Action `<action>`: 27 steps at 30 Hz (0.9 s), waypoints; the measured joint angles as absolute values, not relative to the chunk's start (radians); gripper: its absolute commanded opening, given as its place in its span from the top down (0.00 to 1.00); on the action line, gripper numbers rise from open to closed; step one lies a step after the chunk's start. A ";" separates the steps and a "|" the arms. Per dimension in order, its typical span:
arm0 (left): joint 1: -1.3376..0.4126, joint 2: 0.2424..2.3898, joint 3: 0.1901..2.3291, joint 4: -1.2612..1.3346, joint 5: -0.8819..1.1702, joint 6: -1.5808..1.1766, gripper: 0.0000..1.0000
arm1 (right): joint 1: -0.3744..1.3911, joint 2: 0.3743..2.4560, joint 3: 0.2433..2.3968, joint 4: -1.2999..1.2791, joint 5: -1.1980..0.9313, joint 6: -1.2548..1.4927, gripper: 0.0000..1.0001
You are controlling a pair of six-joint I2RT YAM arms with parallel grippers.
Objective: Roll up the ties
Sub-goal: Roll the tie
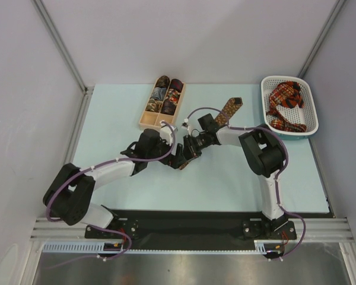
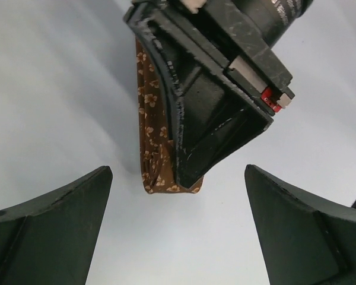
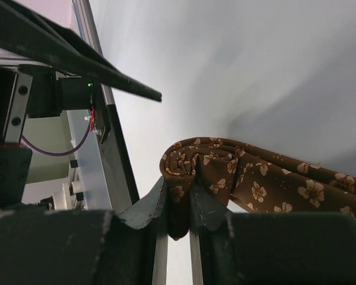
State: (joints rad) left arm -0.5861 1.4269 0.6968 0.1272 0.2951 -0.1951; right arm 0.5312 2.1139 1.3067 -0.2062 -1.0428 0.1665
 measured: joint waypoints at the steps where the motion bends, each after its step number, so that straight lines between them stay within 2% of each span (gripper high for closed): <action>1: -0.600 1.440 0.709 0.119 0.287 -0.177 0.00 | 0.528 2.120 1.311 -0.212 -1.051 0.166 1.00; 15: -0.719 1.681 0.916 -0.064 0.076 -0.043 0.02 | 0.488 2.152 1.354 -0.250 -1.089 0.163 1.00; 17: -0.728 1.711 0.932 -0.087 0.057 -0.036 0.06 | 0.487 2.153 1.354 -0.251 -1.090 0.163 1.00; 21: -0.748 1.762 0.973 -0.130 0.025 -0.019 0.21 | 0.487 2.160 1.356 -0.251 -1.092 0.163 1.00; 23: -0.754 1.778 0.997 -0.146 0.017 -0.008 0.24 | 0.487 2.165 1.361 -0.256 -1.092 0.162 1.00; 27: -0.769 1.789 1.012 -0.163 -0.010 0.004 0.39 | 0.484 2.178 1.380 -0.274 -1.089 0.155 1.00</action>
